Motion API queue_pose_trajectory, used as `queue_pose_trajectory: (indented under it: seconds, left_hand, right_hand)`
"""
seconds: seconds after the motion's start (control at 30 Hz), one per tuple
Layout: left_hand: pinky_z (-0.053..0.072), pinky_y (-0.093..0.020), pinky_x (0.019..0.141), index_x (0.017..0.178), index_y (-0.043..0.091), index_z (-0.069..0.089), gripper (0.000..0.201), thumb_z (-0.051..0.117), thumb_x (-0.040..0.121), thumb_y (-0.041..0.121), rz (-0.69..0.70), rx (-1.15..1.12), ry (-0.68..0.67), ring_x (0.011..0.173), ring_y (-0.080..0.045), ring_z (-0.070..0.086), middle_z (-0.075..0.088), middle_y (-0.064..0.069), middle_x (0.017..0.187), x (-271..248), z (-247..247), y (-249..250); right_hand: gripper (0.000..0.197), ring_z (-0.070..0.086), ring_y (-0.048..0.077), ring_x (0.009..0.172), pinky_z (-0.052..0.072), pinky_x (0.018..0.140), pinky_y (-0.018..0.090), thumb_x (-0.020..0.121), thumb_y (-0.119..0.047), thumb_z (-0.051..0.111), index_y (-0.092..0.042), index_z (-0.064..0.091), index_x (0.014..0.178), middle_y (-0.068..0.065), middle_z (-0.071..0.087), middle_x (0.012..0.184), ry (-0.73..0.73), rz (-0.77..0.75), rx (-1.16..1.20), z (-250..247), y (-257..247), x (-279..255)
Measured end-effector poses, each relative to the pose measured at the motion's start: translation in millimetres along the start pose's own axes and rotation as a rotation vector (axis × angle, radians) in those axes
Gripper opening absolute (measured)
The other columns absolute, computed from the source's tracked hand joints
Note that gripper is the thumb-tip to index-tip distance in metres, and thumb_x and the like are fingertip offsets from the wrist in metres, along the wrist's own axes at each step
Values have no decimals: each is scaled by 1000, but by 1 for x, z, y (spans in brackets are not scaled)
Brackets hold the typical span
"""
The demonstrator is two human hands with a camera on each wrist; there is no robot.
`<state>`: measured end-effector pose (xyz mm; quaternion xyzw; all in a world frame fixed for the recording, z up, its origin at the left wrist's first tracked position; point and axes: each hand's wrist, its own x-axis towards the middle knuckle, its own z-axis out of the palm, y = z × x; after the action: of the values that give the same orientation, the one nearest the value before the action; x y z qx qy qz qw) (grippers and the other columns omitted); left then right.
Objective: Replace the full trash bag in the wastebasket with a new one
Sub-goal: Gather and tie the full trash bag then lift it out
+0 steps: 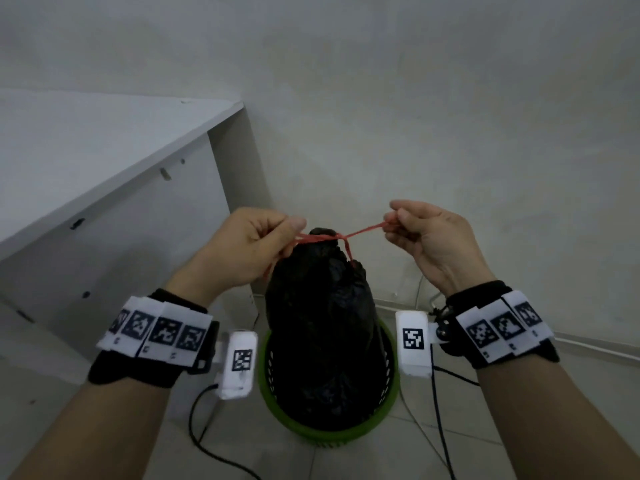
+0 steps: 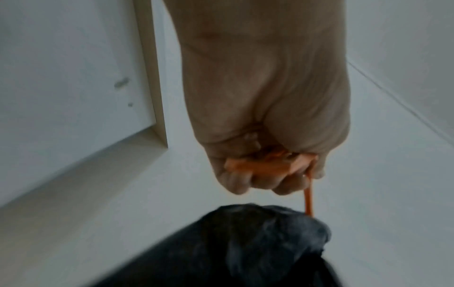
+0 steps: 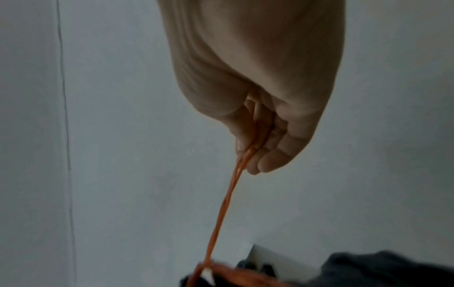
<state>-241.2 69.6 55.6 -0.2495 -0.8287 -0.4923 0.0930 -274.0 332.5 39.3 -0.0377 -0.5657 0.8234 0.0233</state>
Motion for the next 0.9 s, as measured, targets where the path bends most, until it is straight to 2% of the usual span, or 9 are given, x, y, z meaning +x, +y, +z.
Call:
queue_pose_trajectory:
  seconds: [0.1,0.23,0.37,0.47,0.57,0.67,0.77,0.87,0.9]
  left_hand:
    - [30,-21,38,56,0,48,57,52,98,40,-90,64,-119,35,-13,35,40,-10,43,-17,-13,-25]
    - [34,-20,45,51,12,44,68,50,85,70,-177,186,-95,40,-9,37,42,4,43,-37,-36,-75]
    - [46,-28,59,68,13,56,65,40,85,74,-223,280,-101,52,-7,56,64,6,56,-39,-34,-98]
    - [48,-25,69,93,37,65,60,33,78,85,-284,335,-210,73,4,64,74,13,79,-32,-16,-90]
    - [42,-11,65,100,49,64,69,49,53,97,-324,366,-316,72,13,62,71,23,80,-30,-2,-80]
    - [52,-19,72,116,40,61,87,63,46,93,-329,395,-448,75,11,64,69,21,81,-35,26,-72]
    - [56,-26,73,112,36,62,74,70,55,83,-318,403,-343,80,-1,67,70,18,87,-33,58,-75]
    - [54,-30,68,85,30,62,7,67,89,28,-323,179,-201,68,-12,68,71,7,75,-26,78,-80]
    - [53,-30,62,79,26,61,23,55,95,10,-373,56,-165,59,-17,66,67,1,66,-24,81,-79]
  right_hand:
    - [20,69,13,58,59,61,24,97,5,51,-4,68,93,2,71,61,114,-11,-28,-30,10,14]
    - [23,66,15,59,57,57,23,98,5,50,-7,67,90,-1,69,56,325,10,-59,-78,29,30]
    - [21,69,18,62,61,63,28,99,1,51,-7,69,93,12,70,78,234,17,-280,-76,43,27]
    - [20,67,20,82,61,74,34,102,-12,51,-15,71,105,11,69,103,150,12,-475,-61,44,17]
    - [31,53,19,124,49,103,44,101,-35,51,-31,65,129,-1,54,138,175,32,-665,-64,39,8]
    - [46,34,22,145,29,118,39,98,-40,51,-36,49,144,5,23,163,255,56,-811,-67,33,-13]
    - [50,27,19,148,25,120,40,91,-23,58,-27,50,140,-1,36,156,57,-193,-1034,-48,42,-33]
    - [48,50,14,129,40,106,33,88,-33,63,-31,51,134,-8,62,129,-295,-232,-1089,-22,55,-25]
    - [41,59,12,112,45,94,29,89,-34,64,-30,55,128,-9,68,111,-362,-194,-1101,-16,58,-20]
